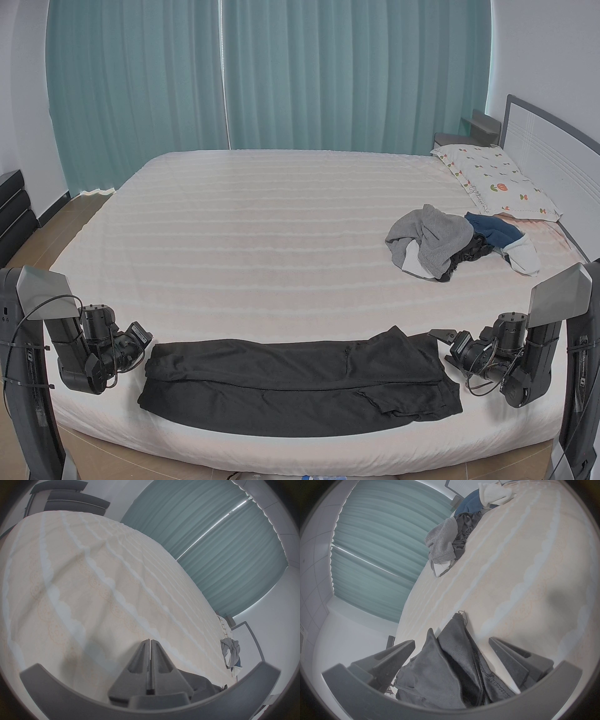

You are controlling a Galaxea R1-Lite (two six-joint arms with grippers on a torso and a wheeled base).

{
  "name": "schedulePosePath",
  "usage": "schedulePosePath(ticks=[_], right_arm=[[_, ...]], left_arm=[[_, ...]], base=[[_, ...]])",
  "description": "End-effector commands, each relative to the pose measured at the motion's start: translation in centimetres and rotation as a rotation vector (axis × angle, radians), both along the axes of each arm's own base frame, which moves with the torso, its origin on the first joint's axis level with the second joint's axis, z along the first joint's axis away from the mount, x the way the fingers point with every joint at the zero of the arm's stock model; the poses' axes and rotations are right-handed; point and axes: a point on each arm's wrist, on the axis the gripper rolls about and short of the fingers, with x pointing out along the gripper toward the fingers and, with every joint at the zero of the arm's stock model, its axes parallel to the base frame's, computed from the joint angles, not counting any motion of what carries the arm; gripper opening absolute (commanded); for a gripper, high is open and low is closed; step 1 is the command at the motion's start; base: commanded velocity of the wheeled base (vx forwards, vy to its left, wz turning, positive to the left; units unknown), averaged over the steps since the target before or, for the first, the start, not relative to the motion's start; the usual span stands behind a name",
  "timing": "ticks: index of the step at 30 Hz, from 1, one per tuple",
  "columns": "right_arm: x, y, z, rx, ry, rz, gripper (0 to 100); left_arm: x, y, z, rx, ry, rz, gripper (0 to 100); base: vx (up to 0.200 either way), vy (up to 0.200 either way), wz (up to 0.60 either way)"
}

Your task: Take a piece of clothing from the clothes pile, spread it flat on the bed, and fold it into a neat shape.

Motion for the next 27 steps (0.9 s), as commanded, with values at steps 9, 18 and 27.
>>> schedulePosePath(ticks=[9, 18, 27], right_arm=[[1.2, 0.5, 0.7, 0.004, -0.067, 0.015, 100], [1.8, 1.1, 0.3, 0.005, -0.080, 0.033, 100], [3.0, 0.7, 0.1, 0.002, -0.112, 0.010, 0]], left_arm=[[-0.3, -0.2, 0.1, -0.004, 0.006, -0.012, 0], [-0.3, -0.2, 0.0, -0.002, 0.008, -0.015, 0], [-0.3, -0.3, 0.0, 0.001, 0.008, -0.015, 0]], base=[[0.000, 0.000, 0.00], [0.000, 0.000, 0.00], [0.000, 0.000, 0.00]])
